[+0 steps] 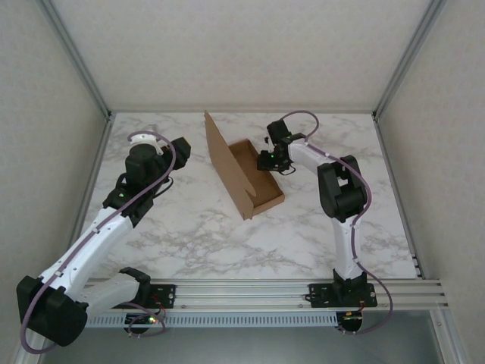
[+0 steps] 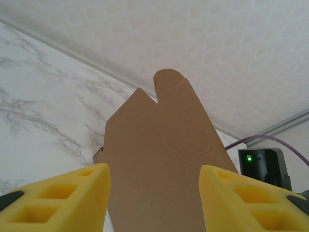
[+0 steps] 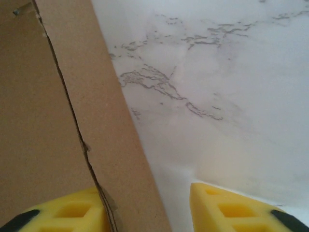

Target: Fold the paper box

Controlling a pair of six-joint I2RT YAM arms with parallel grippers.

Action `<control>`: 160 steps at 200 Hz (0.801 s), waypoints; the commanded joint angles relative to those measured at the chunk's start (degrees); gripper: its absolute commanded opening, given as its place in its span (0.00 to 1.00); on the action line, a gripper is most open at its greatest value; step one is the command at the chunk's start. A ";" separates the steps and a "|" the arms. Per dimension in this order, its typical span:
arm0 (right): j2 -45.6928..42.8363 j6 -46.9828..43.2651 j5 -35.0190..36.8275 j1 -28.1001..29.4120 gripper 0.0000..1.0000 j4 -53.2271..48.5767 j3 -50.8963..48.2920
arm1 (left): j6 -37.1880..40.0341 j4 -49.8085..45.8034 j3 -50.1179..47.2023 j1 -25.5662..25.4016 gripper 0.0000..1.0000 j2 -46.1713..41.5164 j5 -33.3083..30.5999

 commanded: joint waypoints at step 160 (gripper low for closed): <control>-24.11 41.86 -1.11 5.94 0.75 25.83 -35.14 | -1.62 2.59 -2.82 0.59 0.52 -4.34 -6.87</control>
